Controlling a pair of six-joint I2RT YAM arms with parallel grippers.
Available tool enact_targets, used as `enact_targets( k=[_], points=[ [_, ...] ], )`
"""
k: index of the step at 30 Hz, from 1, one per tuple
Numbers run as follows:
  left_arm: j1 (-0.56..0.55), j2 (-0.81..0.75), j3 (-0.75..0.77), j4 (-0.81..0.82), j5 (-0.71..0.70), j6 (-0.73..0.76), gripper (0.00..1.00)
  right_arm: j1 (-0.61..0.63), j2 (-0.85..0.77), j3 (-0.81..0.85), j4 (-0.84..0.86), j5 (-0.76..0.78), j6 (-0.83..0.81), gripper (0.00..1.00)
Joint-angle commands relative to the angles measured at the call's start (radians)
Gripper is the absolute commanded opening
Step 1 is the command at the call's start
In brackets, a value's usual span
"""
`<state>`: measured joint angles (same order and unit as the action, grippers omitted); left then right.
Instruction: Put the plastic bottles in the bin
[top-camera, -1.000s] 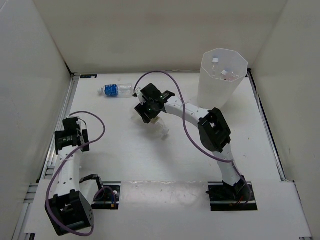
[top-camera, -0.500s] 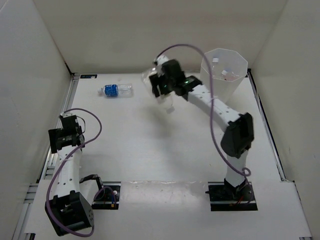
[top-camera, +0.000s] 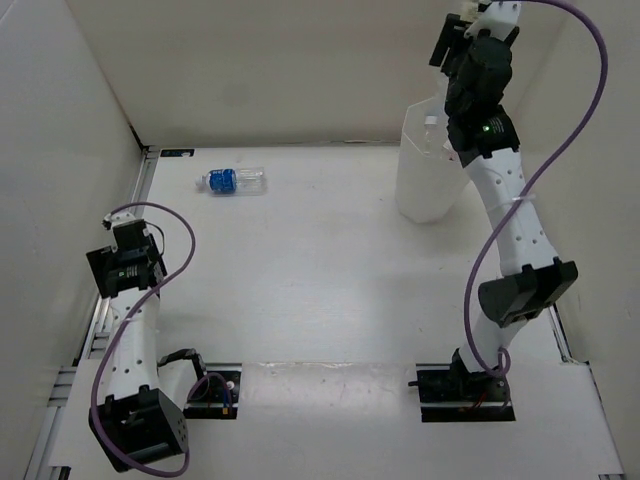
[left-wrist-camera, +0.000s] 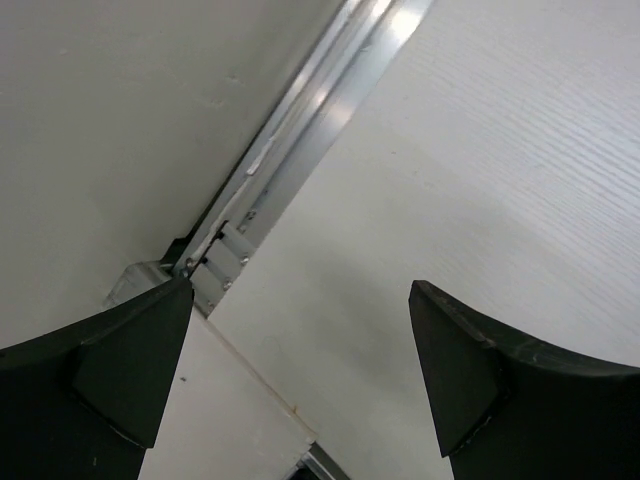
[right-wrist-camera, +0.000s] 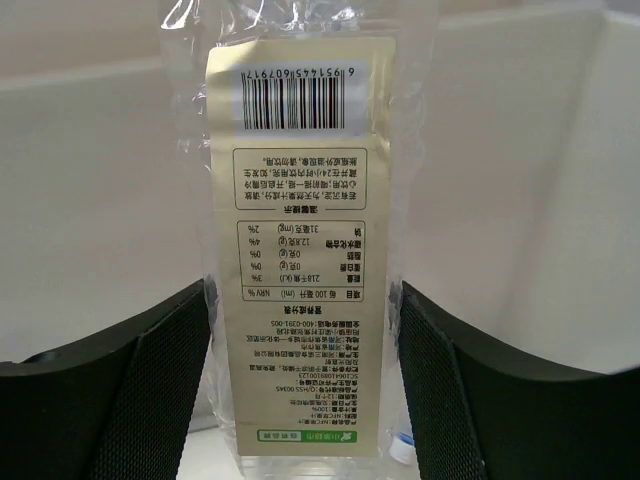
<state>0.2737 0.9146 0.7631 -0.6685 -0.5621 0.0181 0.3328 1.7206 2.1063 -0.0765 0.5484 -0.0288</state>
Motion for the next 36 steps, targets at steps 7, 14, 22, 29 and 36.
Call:
enact_targets(
  k=[7, 14, 22, 29, 36],
  points=[
    [0.005, 0.027, 0.1, -0.072, 0.774, 0.265, 1.0, -0.093, 0.089, -0.152, -0.173, 0.134, 0.061, 0.21],
    [-0.114, 0.26, 0.29, -0.082, 0.738, 0.379, 1.0, -0.094, 0.079, -0.161, -0.284, 0.0, 0.09, 1.0],
    [-0.309, 0.578, 0.611, -0.082, 0.567, 0.69, 1.0, -0.075, -0.008, -0.161, -0.284, -0.062, 0.046, 1.0],
    [-0.458, 0.849, 0.741, -0.013, 0.447, 1.057, 1.0, -0.075, -0.119, -0.246, -0.275, -0.133, 0.046, 1.0],
    [-0.499, 1.183, 1.076, 0.007, 0.375, 1.21, 1.0, -0.066, -0.202, -0.315, -0.275, -0.156, 0.017, 1.0]
  ],
)
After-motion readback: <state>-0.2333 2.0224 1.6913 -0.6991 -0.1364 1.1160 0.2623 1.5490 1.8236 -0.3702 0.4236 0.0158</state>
